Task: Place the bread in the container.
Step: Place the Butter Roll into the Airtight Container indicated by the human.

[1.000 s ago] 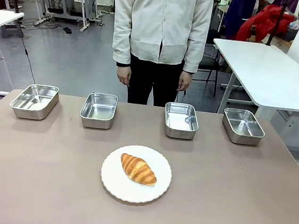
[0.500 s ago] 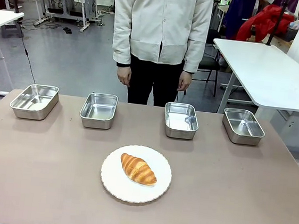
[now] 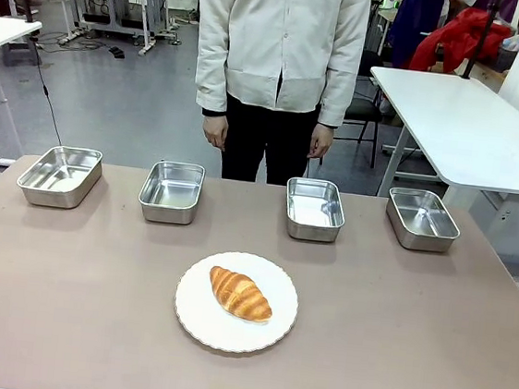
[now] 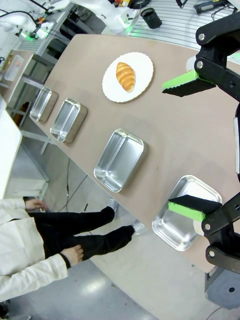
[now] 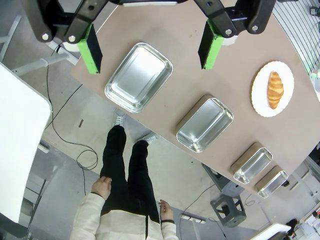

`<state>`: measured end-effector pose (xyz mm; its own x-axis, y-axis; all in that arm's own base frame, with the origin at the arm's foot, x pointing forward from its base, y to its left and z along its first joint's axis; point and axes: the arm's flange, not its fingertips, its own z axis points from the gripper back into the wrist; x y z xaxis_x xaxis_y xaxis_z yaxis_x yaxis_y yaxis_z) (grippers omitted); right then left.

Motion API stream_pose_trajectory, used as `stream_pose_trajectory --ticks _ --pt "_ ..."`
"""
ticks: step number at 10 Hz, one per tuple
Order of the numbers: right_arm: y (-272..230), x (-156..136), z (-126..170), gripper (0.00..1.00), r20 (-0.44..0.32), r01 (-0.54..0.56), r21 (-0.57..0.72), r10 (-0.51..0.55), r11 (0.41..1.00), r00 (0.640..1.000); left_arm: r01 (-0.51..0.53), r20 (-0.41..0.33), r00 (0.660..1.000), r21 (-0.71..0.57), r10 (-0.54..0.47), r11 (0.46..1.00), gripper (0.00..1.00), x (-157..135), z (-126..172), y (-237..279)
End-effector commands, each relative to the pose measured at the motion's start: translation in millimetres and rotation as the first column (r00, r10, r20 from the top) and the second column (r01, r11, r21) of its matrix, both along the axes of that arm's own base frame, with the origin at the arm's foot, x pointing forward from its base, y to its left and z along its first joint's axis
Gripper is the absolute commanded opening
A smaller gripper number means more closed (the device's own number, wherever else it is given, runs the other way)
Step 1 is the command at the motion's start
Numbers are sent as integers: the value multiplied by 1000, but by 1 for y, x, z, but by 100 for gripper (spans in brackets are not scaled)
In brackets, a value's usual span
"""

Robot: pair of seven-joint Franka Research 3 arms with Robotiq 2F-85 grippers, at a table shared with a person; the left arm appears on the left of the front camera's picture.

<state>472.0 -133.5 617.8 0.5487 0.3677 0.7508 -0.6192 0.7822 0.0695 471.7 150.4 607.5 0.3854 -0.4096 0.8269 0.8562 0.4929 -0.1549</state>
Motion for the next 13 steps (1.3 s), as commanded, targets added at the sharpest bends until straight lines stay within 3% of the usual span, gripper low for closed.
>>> stream_pose_trajectory --ticks 1,13 --pt "1 0 1 100 5 -5 9 4 1000 1000 1 1 1000 0 -1 1000 100 0 0 0" --pt "1 0 1 100 5 -5 9 4 1000 1000 1 1 1000 0 -1 1000 100 0 0 0"
